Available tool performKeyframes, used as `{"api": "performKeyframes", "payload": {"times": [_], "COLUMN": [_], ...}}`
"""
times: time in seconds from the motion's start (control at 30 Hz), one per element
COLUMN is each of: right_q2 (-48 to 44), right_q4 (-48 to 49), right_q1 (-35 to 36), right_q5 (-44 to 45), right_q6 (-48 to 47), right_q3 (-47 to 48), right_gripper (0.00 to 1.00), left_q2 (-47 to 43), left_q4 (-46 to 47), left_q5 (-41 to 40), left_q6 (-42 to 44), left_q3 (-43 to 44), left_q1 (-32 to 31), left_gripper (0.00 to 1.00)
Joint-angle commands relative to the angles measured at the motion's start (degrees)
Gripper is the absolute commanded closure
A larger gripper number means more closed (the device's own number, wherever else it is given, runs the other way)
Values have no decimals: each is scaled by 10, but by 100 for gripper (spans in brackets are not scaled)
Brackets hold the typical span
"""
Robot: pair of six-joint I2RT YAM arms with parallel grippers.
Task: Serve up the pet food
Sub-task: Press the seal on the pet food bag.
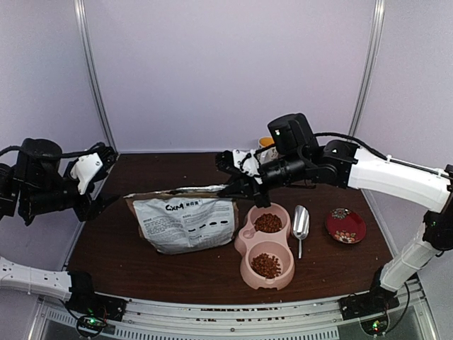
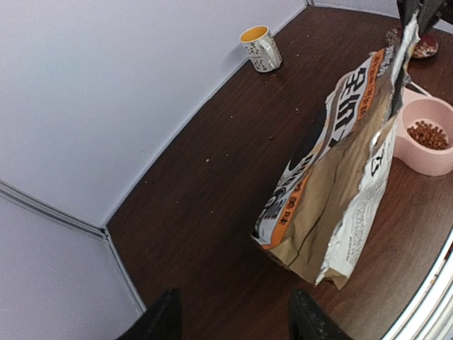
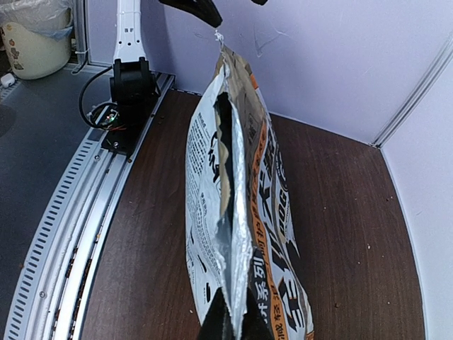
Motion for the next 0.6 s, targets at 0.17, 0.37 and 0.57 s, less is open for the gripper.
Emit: {"api": "performKeyframes", "payload": {"times": [0.17,0.37,0.57], "right_q2": [-42,-47,-60], "right_q4": [69,71,72], "right_q1": [7,6,6], "right_q5": [43,56,54], "right_q6": [18,13,4], "right_q3": [-68,-73,-80], "right_gripper": [100,100,100], "left_q2": [-5,-6,-6], "left_q4": [36,44,108], "left_q5": [37,127,162], "left_q6": [33,73,96], "left_q3": [22,17,-27], "left_q1": [3,3,3], "left_gripper": [2,2,4]}}
